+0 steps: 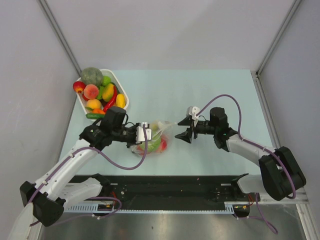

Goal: Place the food in the zip-top bag and seal the zipper
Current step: Zip the zipper food storage bag at the center of the board.

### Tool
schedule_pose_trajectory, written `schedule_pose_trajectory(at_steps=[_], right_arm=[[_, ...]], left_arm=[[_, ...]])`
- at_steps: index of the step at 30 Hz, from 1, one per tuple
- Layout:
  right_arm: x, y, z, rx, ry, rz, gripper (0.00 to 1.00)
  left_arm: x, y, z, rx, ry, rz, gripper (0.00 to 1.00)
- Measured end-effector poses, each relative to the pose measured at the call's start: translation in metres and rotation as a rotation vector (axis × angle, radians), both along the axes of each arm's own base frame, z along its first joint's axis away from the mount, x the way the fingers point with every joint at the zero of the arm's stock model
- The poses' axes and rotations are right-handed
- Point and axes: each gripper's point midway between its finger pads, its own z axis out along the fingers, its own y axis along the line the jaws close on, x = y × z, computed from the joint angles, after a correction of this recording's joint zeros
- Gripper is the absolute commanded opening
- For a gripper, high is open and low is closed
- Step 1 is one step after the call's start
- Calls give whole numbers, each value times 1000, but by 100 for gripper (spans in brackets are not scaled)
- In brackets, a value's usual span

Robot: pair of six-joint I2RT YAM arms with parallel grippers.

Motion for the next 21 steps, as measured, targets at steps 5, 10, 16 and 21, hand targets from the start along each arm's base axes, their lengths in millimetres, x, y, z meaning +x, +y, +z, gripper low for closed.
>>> schedule_pose_trajectory(at_steps=[5,10,16,21], right_arm=[[12,12,13,32,-34,19,72],[21,19,18,39,-55,28,56],[24,24,25,2,-143,73,0],[10,16,29,-112,-250,116,0]], left_arm=[[-5,0,-2,4,3,-29,0],[-8,1,-4,8,5,-50,0],[-6,4,-4,9,5,-40,0],[10,11,-3,5,18,57,0]])
